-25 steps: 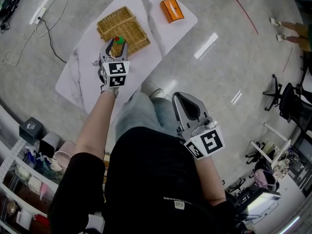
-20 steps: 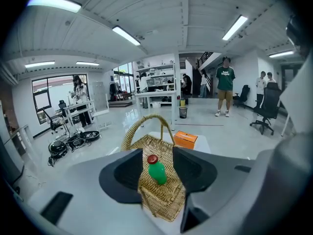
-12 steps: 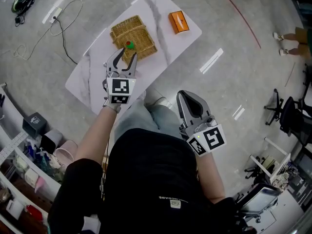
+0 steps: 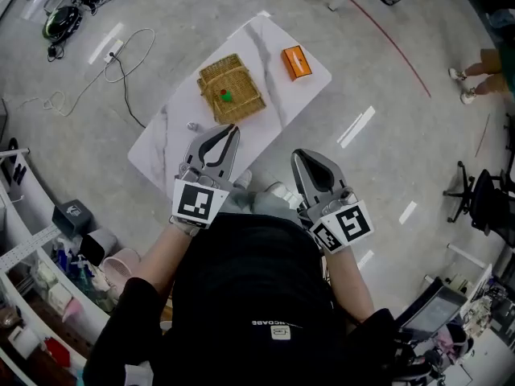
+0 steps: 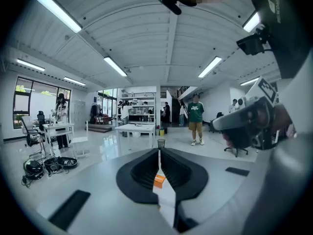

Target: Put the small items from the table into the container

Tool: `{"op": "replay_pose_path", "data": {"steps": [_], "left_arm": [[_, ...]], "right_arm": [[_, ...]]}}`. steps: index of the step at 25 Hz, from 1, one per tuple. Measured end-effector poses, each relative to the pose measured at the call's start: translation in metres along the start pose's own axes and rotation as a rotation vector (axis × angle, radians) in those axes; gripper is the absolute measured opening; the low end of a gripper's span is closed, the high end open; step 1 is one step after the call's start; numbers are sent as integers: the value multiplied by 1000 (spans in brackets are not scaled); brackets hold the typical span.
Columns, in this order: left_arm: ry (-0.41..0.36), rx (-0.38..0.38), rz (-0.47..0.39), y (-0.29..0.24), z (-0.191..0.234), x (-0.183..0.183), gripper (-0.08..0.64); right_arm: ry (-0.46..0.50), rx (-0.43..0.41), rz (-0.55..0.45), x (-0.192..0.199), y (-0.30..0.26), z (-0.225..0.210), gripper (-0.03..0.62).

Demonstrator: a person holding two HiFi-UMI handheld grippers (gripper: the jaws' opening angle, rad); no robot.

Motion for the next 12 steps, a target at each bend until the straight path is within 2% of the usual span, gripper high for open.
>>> {"op": "replay_pose_path", "data": {"steps": [6, 12], "left_arm": [[-17, 54, -66, 32, -19, -49, 5], [27, 40, -76, 54, -18, -64, 5]], "right_arm": [[52, -40, -33, -16, 6, 12, 9], [84, -79, -55, -27, 5, 20, 9]]}}
Point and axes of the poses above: the fingertips, and each gripper's own axes: y backward along the fingers, z to its left, x out of its underside, the point moved 2 cm from there along y, backward along the fingers, and after that the axes turned 3 degrees about -y, right-handed, at the moved point
